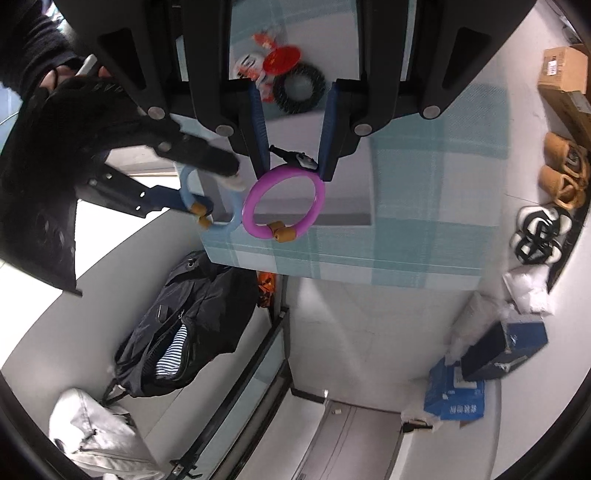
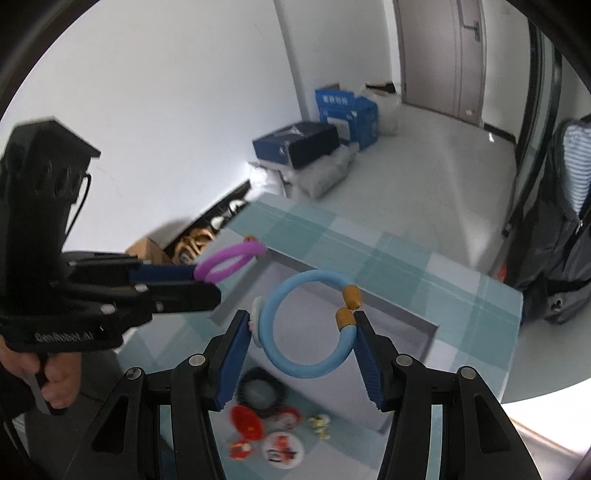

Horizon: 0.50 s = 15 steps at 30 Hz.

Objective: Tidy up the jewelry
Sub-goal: 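Drop the pink bracelet into the box while the right tool drops the blue one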

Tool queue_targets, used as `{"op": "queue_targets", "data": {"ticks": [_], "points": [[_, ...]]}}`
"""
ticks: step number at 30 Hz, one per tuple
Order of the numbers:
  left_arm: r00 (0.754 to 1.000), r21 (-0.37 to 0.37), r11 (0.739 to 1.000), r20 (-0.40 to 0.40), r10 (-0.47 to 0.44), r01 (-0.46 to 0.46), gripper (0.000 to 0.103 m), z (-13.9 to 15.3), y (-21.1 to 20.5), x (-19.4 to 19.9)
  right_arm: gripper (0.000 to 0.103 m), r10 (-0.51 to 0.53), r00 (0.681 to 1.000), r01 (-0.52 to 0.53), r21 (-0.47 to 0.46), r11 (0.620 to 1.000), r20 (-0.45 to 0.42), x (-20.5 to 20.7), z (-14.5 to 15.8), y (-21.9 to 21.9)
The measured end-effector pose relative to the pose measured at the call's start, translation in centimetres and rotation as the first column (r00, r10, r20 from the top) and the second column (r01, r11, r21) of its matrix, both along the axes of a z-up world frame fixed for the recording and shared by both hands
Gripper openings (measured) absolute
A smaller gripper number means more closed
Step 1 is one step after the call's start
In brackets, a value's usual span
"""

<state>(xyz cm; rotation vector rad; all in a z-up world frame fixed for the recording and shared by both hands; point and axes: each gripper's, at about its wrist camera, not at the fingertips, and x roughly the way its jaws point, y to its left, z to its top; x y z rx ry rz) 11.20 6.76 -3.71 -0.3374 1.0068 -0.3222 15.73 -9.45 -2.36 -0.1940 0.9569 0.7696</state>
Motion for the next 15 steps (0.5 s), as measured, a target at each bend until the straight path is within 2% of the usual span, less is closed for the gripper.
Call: {"op": "queue_targets", "data": {"ticks": [5, 10, 15], "points": [[0.996, -0.058, 0.998, -0.083, -0.022, 0.017, 0.021, -1.8, 0.1, 1.8, 0.054, -0.003, 0.999, 0.003, -0.010, 1.000, -0.032, 1.1, -1.6, 0.0], [0.994, -0.070, 0.997, -0.108, -0.033, 0.025, 0.021, -2.6, 0.1, 2.2, 0.054, 0.001, 0.999, -0.004, -0.071, 0.998, -0.044, 1.4, -2.4, 0.3], [0.992, -0.071, 0.997, -0.122, -0.041, 0.033, 0.021, -3.0, -0.3, 2.6, 0.054, 0.000, 0.999, -0.003, -0.075, 0.997, -0.043, 1.6, -2.6, 0.4]]}}
